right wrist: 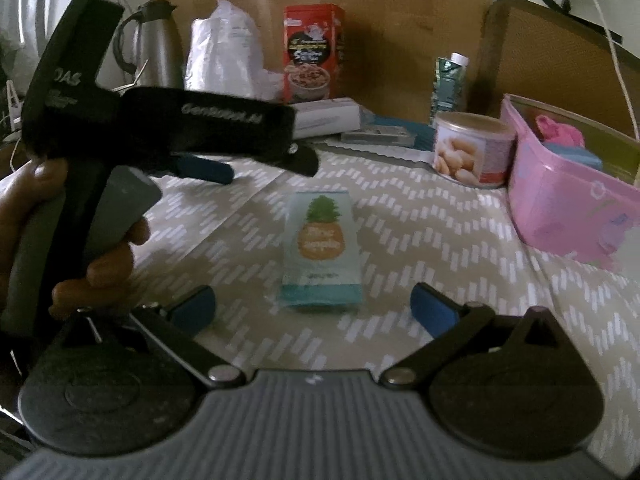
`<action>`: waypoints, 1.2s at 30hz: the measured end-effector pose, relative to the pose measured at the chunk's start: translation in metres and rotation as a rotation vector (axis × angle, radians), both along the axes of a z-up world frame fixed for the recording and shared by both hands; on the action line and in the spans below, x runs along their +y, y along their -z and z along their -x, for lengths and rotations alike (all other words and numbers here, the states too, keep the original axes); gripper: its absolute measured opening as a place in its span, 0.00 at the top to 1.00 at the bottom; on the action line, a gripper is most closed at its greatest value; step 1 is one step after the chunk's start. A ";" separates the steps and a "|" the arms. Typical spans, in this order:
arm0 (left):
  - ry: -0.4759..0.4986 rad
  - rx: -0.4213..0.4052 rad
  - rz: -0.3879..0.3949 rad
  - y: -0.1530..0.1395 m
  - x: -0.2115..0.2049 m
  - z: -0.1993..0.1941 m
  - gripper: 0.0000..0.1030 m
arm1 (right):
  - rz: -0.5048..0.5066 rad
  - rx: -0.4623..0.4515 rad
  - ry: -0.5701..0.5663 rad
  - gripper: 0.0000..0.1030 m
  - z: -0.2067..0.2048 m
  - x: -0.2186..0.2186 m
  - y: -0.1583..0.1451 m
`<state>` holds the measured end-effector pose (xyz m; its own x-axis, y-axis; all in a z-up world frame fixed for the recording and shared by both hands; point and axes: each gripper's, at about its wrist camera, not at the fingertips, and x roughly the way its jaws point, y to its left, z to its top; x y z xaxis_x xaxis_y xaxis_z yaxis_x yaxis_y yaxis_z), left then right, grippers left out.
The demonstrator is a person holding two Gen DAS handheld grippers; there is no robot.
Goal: Organize soft objects
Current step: 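Grasp the pineapple box with the left gripper, then carry the pineapple box into the pink tin and release it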
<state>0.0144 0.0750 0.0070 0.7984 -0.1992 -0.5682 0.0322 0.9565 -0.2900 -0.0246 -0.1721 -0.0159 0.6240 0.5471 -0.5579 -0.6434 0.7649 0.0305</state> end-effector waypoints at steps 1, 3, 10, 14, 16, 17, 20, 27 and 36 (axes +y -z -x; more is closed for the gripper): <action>0.002 0.003 -0.004 -0.001 -0.001 0.003 0.00 | -0.006 0.001 0.007 0.00 0.000 -0.002 0.000; 0.003 0.024 0.032 -0.004 0.001 0.010 0.00 | -0.014 0.002 0.015 0.01 0.000 -0.004 0.000; 0.092 0.140 0.230 -0.010 -0.002 0.017 0.13 | -0.029 -0.042 0.018 0.37 0.002 -0.006 -0.001; 0.147 0.190 0.246 -0.005 -0.025 0.006 0.51 | -0.031 -0.063 -0.005 0.57 0.004 -0.006 -0.002; 0.141 0.190 0.209 -0.007 -0.038 0.003 0.53 | -0.035 -0.059 -0.011 0.57 0.006 -0.009 -0.002; 0.152 0.196 0.201 -0.007 -0.045 0.000 0.56 | -0.037 -0.060 -0.005 0.58 0.007 -0.014 -0.002; 0.203 0.221 0.211 -0.005 -0.069 -0.008 0.59 | -0.044 -0.059 0.032 0.58 0.007 -0.032 -0.002; 0.429 0.228 0.088 -0.003 -0.171 -0.022 0.59 | -0.055 -0.090 0.200 0.58 0.019 -0.100 0.001; 0.601 0.204 0.002 0.001 -0.273 -0.036 0.59 | -0.107 -0.107 0.461 0.58 0.024 -0.184 0.009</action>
<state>0.0506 -0.1983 0.0063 0.4228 -0.5800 -0.6963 0.5070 0.7882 -0.3487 -0.0484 -0.3557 -0.0250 0.8655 0.2511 -0.4333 -0.2424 0.9672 0.0764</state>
